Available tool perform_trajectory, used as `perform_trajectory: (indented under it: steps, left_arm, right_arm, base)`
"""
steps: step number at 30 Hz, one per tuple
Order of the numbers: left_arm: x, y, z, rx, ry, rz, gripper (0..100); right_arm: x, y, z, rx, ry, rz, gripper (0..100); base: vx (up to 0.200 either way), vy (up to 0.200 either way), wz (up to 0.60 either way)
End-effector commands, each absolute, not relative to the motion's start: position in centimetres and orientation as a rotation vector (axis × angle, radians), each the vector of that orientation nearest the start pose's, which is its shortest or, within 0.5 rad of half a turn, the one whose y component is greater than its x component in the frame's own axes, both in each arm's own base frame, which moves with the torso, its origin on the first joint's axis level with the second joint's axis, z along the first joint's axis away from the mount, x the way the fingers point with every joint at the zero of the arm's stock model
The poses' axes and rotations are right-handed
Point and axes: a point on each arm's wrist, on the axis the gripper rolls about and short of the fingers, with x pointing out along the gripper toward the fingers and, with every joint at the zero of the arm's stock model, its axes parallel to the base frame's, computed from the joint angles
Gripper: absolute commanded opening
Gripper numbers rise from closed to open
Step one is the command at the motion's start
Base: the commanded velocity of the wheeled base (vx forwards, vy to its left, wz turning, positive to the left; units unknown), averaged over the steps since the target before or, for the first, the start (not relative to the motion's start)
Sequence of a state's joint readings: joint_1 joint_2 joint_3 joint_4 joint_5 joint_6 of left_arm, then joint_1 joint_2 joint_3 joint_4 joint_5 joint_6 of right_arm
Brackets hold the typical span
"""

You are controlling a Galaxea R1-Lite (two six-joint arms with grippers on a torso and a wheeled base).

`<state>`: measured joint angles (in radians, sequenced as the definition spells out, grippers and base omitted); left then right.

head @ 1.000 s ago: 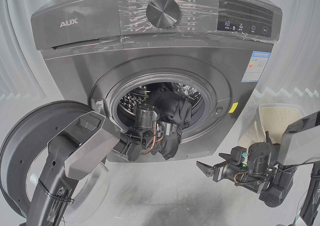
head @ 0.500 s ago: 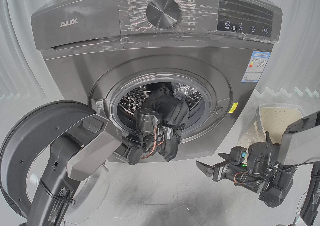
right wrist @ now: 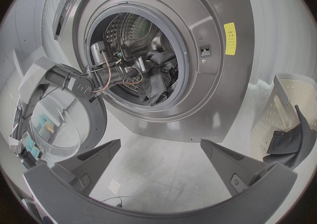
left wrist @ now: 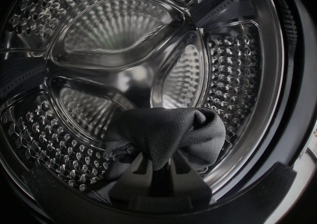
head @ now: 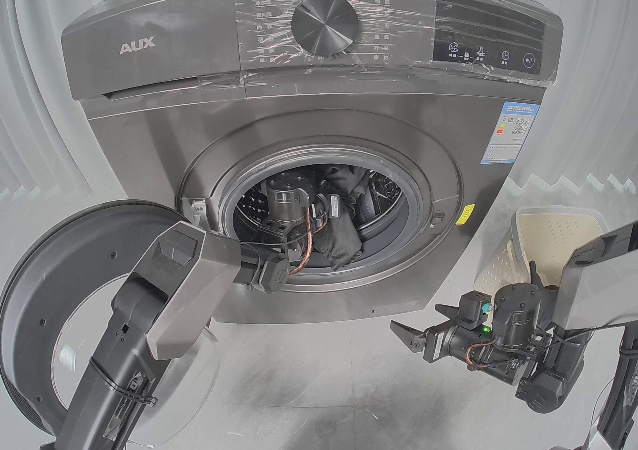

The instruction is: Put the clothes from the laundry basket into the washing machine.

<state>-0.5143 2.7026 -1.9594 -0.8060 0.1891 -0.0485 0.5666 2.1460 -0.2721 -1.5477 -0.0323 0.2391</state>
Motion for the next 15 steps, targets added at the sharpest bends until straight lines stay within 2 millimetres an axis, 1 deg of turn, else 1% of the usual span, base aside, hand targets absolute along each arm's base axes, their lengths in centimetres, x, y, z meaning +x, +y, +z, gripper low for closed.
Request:
perform_trajectory:
  steps: [1, 2, 3, 6, 8, 11, 12, 15]
  left_arm:
    - [49.0, -26.6, 6.3, -0.072, -0.057, -0.313, 0]
    - [49.0, -26.6, 6.4, -0.075, -0.057, -0.313, 0]
    - [49.0, -26.6, 6.5, -0.077, -0.061, -0.313, 100]
    - [48.8, -26.7, 6.7, -0.084, -0.063, -0.318, 100]
    - [48.0, -26.8, 6.6, -0.082, -0.031, -0.325, 100]
    - [46.6, -26.8, 6.5, -0.058, 0.03, -0.346, 100]
    - [45.7, -26.8, 6.0, -0.041, 0.074, -0.363, 100]
    - [43.9, -26.8, 5.0, -0.017, 0.151, -0.427, 100]
  right_arm:
    - [23.7, 15.0, 2.9, 0.134, 0.376, 0.489, 100]
    - [23.7, 15.0, 2.9, 0.134, 0.377, 0.491, 100]
    - [23.7, 15.0, 2.9, 0.134, 0.377, 0.489, 100]
    - [23.7, 15.0, 2.9, 0.134, 0.378, 0.487, 100]
    - [23.7, 15.0, 3.0, 0.134, 0.377, 0.489, 100]
    - [23.7, 15.0, 3.0, 0.134, 0.377, 0.489, 100]
    - [23.7, 15.0, 3.0, 0.135, 0.376, 0.489, 100]
    - [23.7, 15.0, 2.9, 0.134, 0.377, 0.489, 100]
  base:
    - [0.0, 0.0, 0.0]
    - [0.0, 0.0, 0.0]
    - [0.0, 0.0, 0.0]
    - [0.0, 0.0, 0.0]
    - [0.0, 0.0, 0.0]
    - [0.0, 0.0, 0.0]
    - [0.0, 0.0, 0.0]
    - [0.0, 0.0, 0.0]
